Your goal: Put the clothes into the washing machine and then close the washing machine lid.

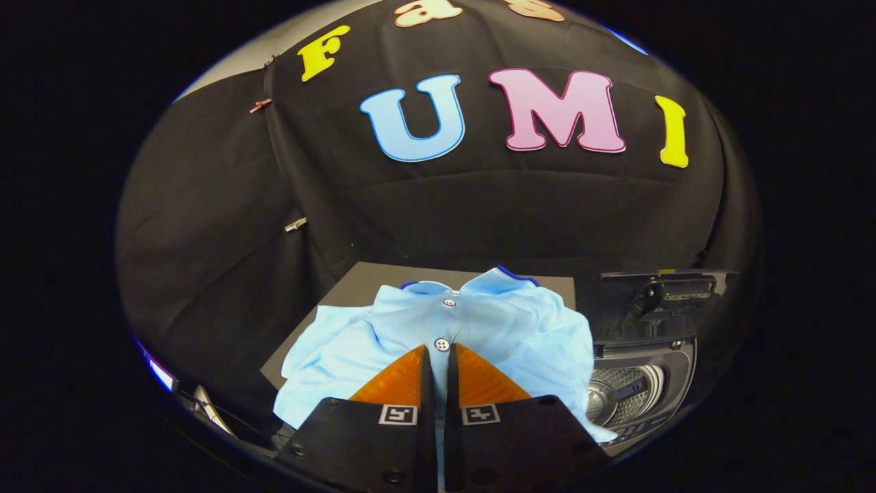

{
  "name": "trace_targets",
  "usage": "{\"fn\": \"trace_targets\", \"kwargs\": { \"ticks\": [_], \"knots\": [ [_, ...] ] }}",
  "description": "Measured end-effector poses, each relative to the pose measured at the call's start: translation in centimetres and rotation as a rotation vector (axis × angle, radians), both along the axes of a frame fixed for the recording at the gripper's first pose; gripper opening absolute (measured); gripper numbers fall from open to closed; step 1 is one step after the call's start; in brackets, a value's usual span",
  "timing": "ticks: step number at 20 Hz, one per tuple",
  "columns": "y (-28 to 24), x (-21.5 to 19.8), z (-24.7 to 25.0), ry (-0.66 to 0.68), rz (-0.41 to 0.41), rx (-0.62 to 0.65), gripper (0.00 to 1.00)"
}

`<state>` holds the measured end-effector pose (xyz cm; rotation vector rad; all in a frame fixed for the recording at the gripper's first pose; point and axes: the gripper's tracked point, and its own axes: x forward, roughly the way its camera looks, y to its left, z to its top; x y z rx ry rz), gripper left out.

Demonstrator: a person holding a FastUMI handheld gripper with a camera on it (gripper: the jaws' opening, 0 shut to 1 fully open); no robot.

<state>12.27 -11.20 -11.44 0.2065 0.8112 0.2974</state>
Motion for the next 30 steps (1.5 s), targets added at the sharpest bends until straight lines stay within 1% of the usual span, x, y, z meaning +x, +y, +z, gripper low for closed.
{"fn": "trace_targets", "kwargs": {
  "ticks": [3, 9, 13, 17, 19, 21, 23, 30],
  "knots": [
    [-5.4, 0.4, 0.6, -0.034, 0.0, -0.008, 0.09],
    [-13.4, -1.1, 0.7, -0.085, 0.068, -0.025, 0.09],
    [-18.4, -1.2, -0.1, -0.07, 0.068, -0.022, 0.09],
    [-22.9, -0.8, -1.0, -0.097, 0.083, -0.053, 0.09],
    [-25.1, -0.6, -1.8, -0.107, 0.056, -0.07, 0.09],
    [-27.3, -0.2, -2.2, -0.124, 0.002, -0.088, 0.09],
    [-28.7, -0.1, -3.5, -0.108, -0.046, -0.086, 0.09],
    [-33.0, 0.6, -11.3, -0.014, -0.089, -0.231, 0.09]
  ]
}}
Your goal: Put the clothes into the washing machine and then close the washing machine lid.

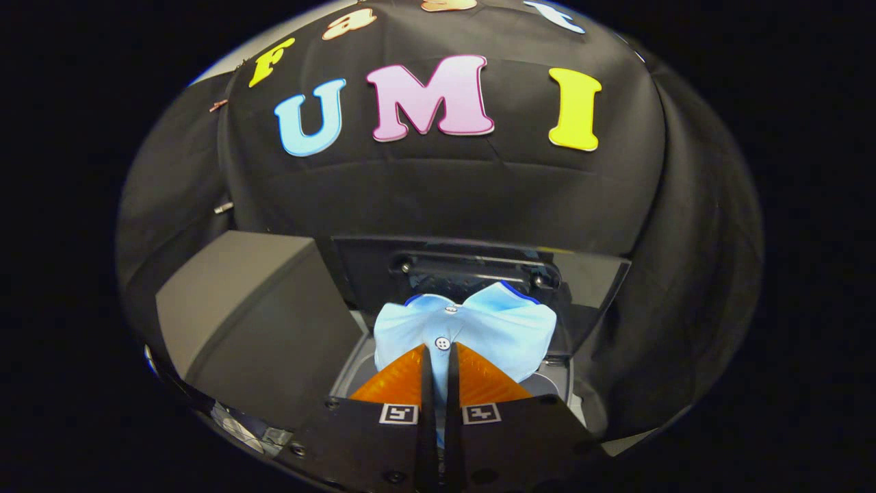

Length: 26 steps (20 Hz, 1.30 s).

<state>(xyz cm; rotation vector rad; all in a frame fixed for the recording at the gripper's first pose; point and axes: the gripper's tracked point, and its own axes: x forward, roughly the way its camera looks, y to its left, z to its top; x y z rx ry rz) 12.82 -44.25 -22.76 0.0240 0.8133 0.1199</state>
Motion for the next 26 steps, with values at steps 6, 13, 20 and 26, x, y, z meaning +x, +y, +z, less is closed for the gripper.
{"fn": "trace_targets", "kwargs": {
  "ticks": [6, 13, 20, 26],
  "knots": [
    [-0.6, -2.2, -7.2, 0.158, -0.064, -0.028, 0.09],
    [-0.2, -4.6, -14.7, 0.285, -0.064, -0.089, 0.09],
    [-0.1, -7.5, -19.6, 0.383, -0.064, -0.16, 0.09],
    [-0.4, -8.7, -20.3, 0.409, -0.051, -0.173, 0.09]
  ]
}}
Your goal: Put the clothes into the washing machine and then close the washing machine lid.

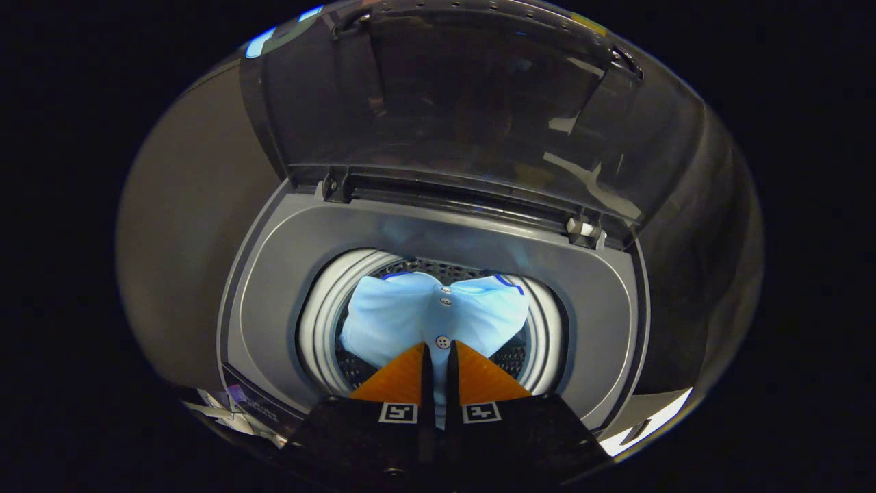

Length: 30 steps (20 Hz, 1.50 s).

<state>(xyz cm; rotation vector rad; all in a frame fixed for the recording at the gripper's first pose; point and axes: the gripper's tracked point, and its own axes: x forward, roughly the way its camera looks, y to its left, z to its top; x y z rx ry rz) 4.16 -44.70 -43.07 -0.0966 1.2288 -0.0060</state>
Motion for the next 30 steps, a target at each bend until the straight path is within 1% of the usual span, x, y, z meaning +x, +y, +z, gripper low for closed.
{"fn": "trace_targets", "kwargs": {
  "ticks": [4, 7, 8, 9, 11, 13, 16, 17, 19, 20, 21, 22, 23, 24, 26, 27, 30],
  "knots": [
    [-0.3, 0.2, -0.3, -0.02, -0.018, -0.008, 0.09],
    [0.4, -0.8, -1.3, 0.02, -0.048, 0.055, 0.11],
    [0.0, -1.2, -0.9, 0.032, -0.07, 0.05, 0.15],
    [-0.7, -1.6, -1.1, 0.047, -0.093, 0.045, 0.16],
    [-1.0, -1.0, -1.1, 0.028, -0.139, 0.055, 0.22],
    [-0.8, -0.4, -0.6, 0.016, -0.165, 0.085, 0.52],
    [-1.7, 0.1, 0.1, -0.003, -0.197, 0.065, 0.97],
    [-1.8, 0.2, 0.1, -0.013, -0.203, 0.061, 0.98],
    [-1.1, 0.3, 0.9, -0.025, -0.191, 0.086, 1.0],
    [-0.8, -0.2, 1.3, -0.003, -0.183, 0.1, 1.0],
    [-0.3, -1.1, 1.9, 0.031, -0.203, 0.133, 1.0],
    [0.4, -1.5, 2.7, 0.041, -0.238, 0.177, 1.0],
    [0.3, -1.2, 3.4, 0.029, -0.261, 0.19, 1.0],
    [-0.5, -0.5, 4.6, -0.002, -0.263, 0.174, 1.0],
    [-0.9, 1.9, 7.7, -0.092, -0.237, 0.181, 1.0],
    [-0.4, 3.5, 9.3, -0.143, -0.216, 0.196, 1.0],
    [0.6, 6.2, 15.1, -0.31, -0.12, 0.203, 0.99]
  ]
}}
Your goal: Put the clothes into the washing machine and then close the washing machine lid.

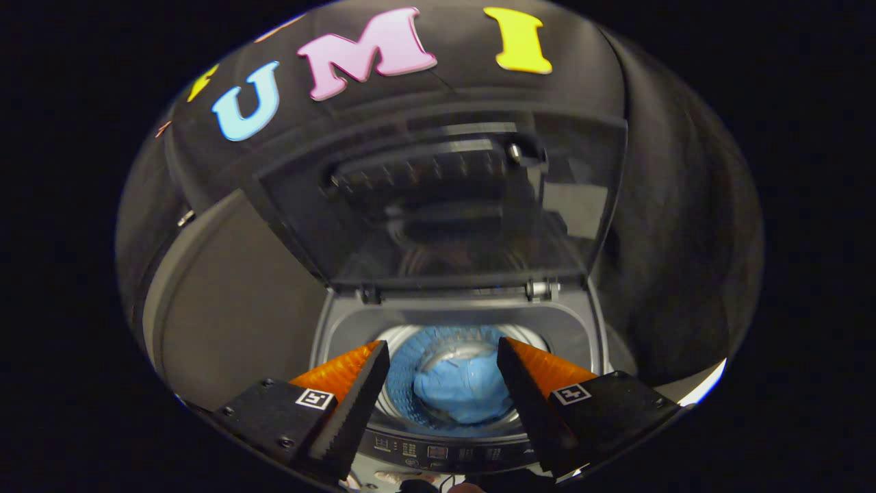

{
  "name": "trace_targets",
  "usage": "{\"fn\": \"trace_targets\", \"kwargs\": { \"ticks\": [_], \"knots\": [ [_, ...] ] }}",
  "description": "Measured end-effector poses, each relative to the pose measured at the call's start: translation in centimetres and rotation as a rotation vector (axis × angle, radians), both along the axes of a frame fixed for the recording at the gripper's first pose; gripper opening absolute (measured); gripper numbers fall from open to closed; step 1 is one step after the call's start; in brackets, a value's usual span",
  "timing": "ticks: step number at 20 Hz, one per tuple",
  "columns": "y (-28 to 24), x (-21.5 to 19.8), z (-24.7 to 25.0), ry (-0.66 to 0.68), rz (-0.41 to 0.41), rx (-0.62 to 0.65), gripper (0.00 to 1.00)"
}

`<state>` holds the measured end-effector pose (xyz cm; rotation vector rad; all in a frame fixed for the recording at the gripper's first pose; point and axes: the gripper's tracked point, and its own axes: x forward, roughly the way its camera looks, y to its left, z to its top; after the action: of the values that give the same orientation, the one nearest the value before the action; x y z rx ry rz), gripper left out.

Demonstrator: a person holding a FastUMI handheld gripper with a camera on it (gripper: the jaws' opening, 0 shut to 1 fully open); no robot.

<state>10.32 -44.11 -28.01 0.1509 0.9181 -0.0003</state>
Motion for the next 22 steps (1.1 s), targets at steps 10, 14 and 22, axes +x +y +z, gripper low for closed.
{"fn": "trace_targets", "kwargs": {
  "ticks": [10, 14, 22],
  "knots": [
    [4.6, 14.0, 16.6, -0.591, 0.159, -0.115, 0.99],
    [0.7, 17.7, 7.7, -0.351, 0.093, -0.181, 0.99],
    [0.8, 17.9, 8.2, -0.461, 0.048, -0.132, 1.0]
  ]
}}
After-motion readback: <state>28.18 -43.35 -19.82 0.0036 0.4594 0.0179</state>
